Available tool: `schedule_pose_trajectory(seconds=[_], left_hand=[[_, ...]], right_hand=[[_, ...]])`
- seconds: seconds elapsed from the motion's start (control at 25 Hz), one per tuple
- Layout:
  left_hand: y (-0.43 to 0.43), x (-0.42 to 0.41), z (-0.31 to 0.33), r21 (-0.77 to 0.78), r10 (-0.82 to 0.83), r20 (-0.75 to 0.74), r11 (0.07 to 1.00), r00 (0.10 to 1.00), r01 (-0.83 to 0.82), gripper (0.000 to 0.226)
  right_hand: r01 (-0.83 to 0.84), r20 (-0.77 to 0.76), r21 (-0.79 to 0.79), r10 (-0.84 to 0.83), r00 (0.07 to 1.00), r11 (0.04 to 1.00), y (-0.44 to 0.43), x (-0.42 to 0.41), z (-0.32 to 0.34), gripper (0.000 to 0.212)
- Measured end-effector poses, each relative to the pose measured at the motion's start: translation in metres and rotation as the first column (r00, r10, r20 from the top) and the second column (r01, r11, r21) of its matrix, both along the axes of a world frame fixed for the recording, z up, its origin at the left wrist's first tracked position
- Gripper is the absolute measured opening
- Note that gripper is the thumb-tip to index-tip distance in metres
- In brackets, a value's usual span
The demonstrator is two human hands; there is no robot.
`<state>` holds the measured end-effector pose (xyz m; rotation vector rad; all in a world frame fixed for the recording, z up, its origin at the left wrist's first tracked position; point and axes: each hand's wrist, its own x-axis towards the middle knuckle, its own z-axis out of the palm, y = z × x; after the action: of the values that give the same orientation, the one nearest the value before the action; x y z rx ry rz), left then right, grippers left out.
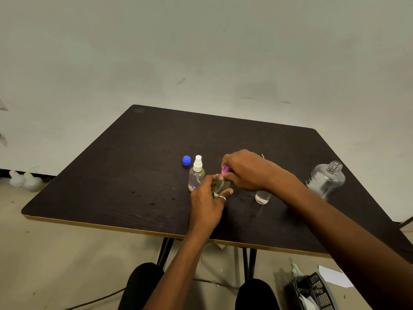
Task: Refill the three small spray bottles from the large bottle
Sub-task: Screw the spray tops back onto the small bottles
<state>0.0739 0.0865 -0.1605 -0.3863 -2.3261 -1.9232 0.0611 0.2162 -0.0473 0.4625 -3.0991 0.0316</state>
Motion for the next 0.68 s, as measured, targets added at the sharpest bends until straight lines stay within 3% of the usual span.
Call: schedule_pose_trajectory(seconds=[0.44, 0.68], left_hand=[[0.002, 0.000, -0.003, -0.052, 0.068, -0.046, 0.996, 0.997, -0.071, 0.038], [0.002, 0.001, -0.004, -0.082, 0.049, -0.064, 0.995, 0.997, -0.054, 0.037]], right_hand=[[0.219, -0.236, -0.024, -0.218, 0.947, 0.975, -0.014, 0.015, -0.022, 0.032], [0.265, -0.209, -0.080, -0.276, 0.938, 0.961, -0.017, 0.018, -0.022, 0.031]])
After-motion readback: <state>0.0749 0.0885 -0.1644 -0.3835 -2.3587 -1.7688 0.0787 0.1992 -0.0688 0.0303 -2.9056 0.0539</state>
